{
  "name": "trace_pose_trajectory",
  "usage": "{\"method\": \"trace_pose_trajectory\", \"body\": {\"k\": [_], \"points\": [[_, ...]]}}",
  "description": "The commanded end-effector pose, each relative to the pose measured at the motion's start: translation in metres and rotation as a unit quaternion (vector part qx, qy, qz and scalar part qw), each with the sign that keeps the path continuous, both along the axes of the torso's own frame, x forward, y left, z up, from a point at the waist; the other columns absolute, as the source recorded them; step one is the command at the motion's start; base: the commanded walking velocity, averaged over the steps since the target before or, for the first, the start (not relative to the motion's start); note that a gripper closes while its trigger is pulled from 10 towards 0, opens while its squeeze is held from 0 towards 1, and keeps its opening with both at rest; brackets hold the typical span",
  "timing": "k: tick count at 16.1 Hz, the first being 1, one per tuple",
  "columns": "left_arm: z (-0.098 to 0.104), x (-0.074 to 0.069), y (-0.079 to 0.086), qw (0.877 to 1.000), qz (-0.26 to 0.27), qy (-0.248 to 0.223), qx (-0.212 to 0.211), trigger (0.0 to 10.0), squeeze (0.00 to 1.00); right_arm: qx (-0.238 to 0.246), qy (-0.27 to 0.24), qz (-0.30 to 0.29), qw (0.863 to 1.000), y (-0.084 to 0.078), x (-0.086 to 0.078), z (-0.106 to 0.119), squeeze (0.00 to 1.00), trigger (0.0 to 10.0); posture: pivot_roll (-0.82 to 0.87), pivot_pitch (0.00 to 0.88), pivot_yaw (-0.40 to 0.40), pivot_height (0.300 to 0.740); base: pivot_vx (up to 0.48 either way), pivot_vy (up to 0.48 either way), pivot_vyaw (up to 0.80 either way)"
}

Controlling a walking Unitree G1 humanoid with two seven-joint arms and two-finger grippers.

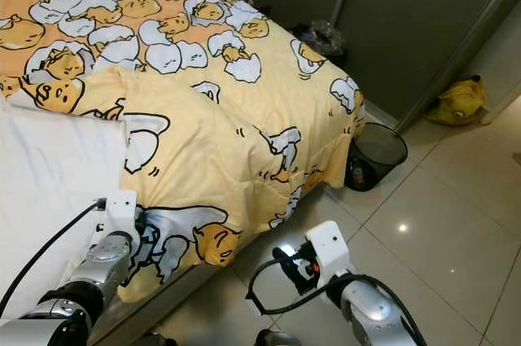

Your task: Clean up the room

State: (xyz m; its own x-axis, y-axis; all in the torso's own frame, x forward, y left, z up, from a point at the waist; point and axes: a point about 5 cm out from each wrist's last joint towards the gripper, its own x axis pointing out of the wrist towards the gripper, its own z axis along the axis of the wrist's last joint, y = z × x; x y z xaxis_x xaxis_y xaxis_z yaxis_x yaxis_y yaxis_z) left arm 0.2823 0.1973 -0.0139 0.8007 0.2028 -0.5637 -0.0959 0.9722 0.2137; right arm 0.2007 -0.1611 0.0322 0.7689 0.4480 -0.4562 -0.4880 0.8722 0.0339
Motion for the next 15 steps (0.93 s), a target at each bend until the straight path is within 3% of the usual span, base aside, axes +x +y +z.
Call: {"method": "trace_pose_trajectory", "body": {"k": [1,6,10,11,13,15], "points": [[-0.018,-0.018,-0.006,0.999,-0.025,0.048,0.002,0.0,0.00,-0.005,0.009,-0.004,1.000,-0.003,-0.001,-0.004,0.00,10.0,-0.12,0.040,-0.095,0.740,0.000,0.000,0.00],[-0.014,-0.015,-0.010,0.998,-0.058,0.021,-0.004,0.0,0.00,-0.004,0.007,0.002,1.000,0.000,0.005,-0.006,0.00,10.0,-0.10,0.010,-0.087,0.740,0.000,0.000,0.00],[-0.019,-0.021,-0.018,0.994,-0.101,0.028,0.018,0.0,0.00,-0.002,0.007,0.008,1.000,0.004,0.008,-0.009,0.00,10.0,-0.08,0.000,-0.083,0.740,0.000,0.000,0.00],[-0.021,-0.023,-0.019,0.993,-0.110,0.037,0.029,10.0,0.00,-0.002,0.007,0.010,1.000,0.005,0.010,-0.010,0.00,10.0,-0.08,0.000,-0.082,0.740,0.000,0.000,0.00],[-0.023,-0.025,-0.017,0.990,-0.121,0.044,0.049,10.0,0.00,-0.001,0.005,0.013,1.000,0.007,0.012,-0.010,0.00,10.0,-0.07,0.000,-0.081,0.740,0.000,0.000,0.00],[-0.020,-0.025,-0.014,0.993,-0.107,0.022,0.038,10.0,0.00,0.000,0.004,0.014,1.000,0.008,0.013,-0.010,0.00,10.0,-0.07,0.000,-0.079,0.740,0.000,0.000,0.00]]}}
